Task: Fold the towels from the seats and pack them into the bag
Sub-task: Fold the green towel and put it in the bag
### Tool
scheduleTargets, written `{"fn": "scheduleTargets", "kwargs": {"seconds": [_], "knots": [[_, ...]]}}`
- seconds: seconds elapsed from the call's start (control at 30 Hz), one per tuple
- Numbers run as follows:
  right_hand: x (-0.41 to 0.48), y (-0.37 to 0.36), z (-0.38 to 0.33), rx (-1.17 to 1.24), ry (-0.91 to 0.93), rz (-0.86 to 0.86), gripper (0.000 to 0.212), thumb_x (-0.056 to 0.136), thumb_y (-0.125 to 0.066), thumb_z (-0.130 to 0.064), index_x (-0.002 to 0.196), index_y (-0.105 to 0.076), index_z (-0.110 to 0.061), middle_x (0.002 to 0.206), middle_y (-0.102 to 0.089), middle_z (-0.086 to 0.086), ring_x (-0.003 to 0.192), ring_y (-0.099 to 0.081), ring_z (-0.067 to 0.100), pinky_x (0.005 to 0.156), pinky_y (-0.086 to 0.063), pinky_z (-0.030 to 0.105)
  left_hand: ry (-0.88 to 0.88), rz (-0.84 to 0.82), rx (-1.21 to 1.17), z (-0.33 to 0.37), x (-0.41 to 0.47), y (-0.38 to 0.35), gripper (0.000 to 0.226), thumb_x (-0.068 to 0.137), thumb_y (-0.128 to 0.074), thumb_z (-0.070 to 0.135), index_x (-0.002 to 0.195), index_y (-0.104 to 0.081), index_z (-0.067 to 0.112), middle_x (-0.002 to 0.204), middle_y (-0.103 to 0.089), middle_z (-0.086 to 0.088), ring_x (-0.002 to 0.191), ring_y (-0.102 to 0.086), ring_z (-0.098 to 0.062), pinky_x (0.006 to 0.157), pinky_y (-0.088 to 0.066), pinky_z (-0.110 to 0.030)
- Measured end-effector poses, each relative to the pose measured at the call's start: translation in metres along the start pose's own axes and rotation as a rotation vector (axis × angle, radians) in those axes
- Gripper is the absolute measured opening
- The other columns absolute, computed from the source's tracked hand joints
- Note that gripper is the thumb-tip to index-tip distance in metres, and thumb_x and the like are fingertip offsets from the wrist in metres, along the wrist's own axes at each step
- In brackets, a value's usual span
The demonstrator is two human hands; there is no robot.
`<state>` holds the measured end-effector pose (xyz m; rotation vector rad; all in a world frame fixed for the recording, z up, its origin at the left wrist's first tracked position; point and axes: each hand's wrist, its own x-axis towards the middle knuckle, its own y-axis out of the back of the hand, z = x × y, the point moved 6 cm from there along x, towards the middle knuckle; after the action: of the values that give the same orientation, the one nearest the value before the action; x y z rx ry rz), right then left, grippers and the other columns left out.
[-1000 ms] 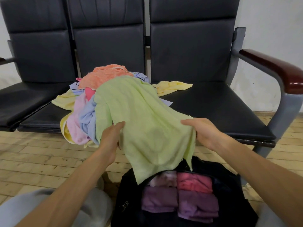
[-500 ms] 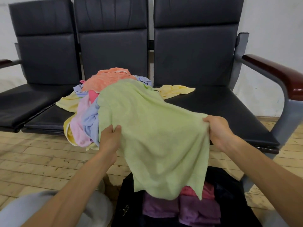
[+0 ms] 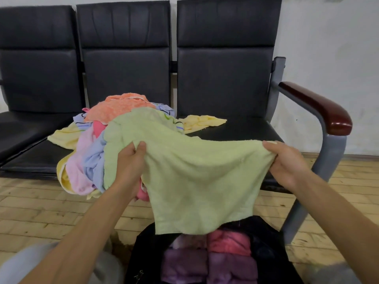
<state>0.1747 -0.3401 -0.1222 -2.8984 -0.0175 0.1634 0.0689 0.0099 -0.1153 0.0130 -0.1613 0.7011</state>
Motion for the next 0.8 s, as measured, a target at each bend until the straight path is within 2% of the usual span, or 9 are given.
{"fn": "scheduleTargets", "kwargs": {"seconds": [0.07,0.17,0.3,0.4,0.47,0.53,0.63,0.7,0.8], "knots": [[0.002,0.017,-0.011,0.076,0.042,0.045,0.023,0.095,-0.059,-0.013,0.118,-0.060,-0.011,0.127,-0.061,0.011,0.115,-0.060,0.026,0.081,-0.054,0.035,-0.025,0.000,0.026,0.003,0.003,-0.001,0.022,0.101,-0.048,0.020,0.088,-0.063,0.010,0.085,-0.065,-0.001,0.081,-0.058,-0.016,0.071,-0.048,-0.031],[-0.008,0.032,-0.032,0.053,0.141,0.098,0.026,0.099,-0.052,-0.010,0.121,-0.062,-0.020,0.126,-0.058,0.006,0.113,-0.059,0.023,0.082,-0.053,0.032,-0.078,-0.074,0.074,0.008,0.001,-0.011,0.023,0.101,-0.048,0.021,0.088,-0.065,0.012,0.088,-0.067,-0.006,0.083,-0.061,-0.020,0.076,-0.049,-0.037],[-0.020,0.038,-0.045,-0.137,0.223,0.142,0.023,0.101,-0.049,-0.015,0.106,-0.069,-0.024,0.123,-0.059,-0.001,0.111,-0.056,0.018,0.092,-0.049,0.034,-0.104,-0.093,0.108,0.012,-0.003,-0.017,0.021,0.101,-0.049,0.020,0.090,-0.067,0.015,0.090,-0.070,-0.005,0.084,-0.064,-0.022,0.077,-0.051,-0.039],[-0.021,0.041,-0.048,-0.167,0.242,0.207,0.019,0.099,-0.053,-0.018,0.094,-0.069,-0.026,0.111,-0.062,-0.005,0.107,-0.057,0.016,0.086,-0.047,0.030,-0.058,-0.070,0.064,0.008,0.000,-0.014,0.015,0.099,-0.054,0.019,0.092,-0.065,0.012,0.097,-0.070,-0.011,0.087,-0.066,-0.023,0.082,-0.052,-0.041],[-0.019,0.041,-0.046,-0.184,0.244,0.236,0.018,0.098,-0.055,-0.017,0.091,-0.069,-0.025,0.110,-0.063,-0.004,0.109,-0.057,0.017,0.088,-0.048,0.031,-0.024,-0.033,0.051,0.006,0.002,-0.010,0.012,0.095,-0.060,0.022,0.102,-0.060,0.011,0.105,-0.069,-0.015,0.090,-0.065,-0.022,0.083,-0.052,-0.040],[-0.016,0.040,-0.043,-0.184,0.236,0.251,0.019,0.097,-0.056,-0.014,0.090,-0.070,-0.023,0.111,-0.065,-0.001,0.110,-0.058,0.019,0.089,-0.050,0.032,-0.004,0.017,0.050,0.005,0.005,-0.004,0.024,0.091,-0.066,0.026,0.110,-0.055,0.015,0.109,-0.066,-0.014,0.094,-0.064,-0.023,0.081,-0.052,-0.040],[-0.013,0.036,-0.038,-0.168,0.213,0.230,0.018,0.096,-0.057,-0.011,0.091,-0.072,-0.021,0.114,-0.065,0.003,0.110,-0.060,0.021,0.091,-0.052,0.034,0.024,0.033,-0.006,0.007,0.007,0.002,0.018,0.089,-0.069,0.025,0.102,-0.061,0.016,0.098,-0.067,-0.013,0.087,-0.063,-0.025,0.078,-0.051,-0.043],[-0.012,0.032,-0.036,-0.149,0.193,0.208,0.018,0.096,-0.057,-0.011,0.092,-0.072,-0.020,0.114,-0.065,0.004,0.109,-0.060,0.021,0.090,-0.052,0.035,0.055,0.013,-0.090,0.008,0.007,0.002,0.012,0.091,-0.067,0.021,0.100,-0.068,0.014,0.092,-0.068,-0.004,0.084,-0.062,-0.020,0.076,-0.051,-0.035],[-0.010,0.031,-0.032,-0.112,0.163,0.197,0.018,0.096,-0.057,-0.010,0.094,-0.072,-0.019,0.118,-0.063,0.006,0.111,-0.059,0.023,0.092,-0.052,0.037,0.079,-0.049,-0.172,0.012,0.006,0.002,0.020,0.091,-0.065,0.019,0.109,-0.069,0.011,0.100,-0.069,0.004,0.094,-0.064,-0.011,0.080,-0.052,-0.026]]}}
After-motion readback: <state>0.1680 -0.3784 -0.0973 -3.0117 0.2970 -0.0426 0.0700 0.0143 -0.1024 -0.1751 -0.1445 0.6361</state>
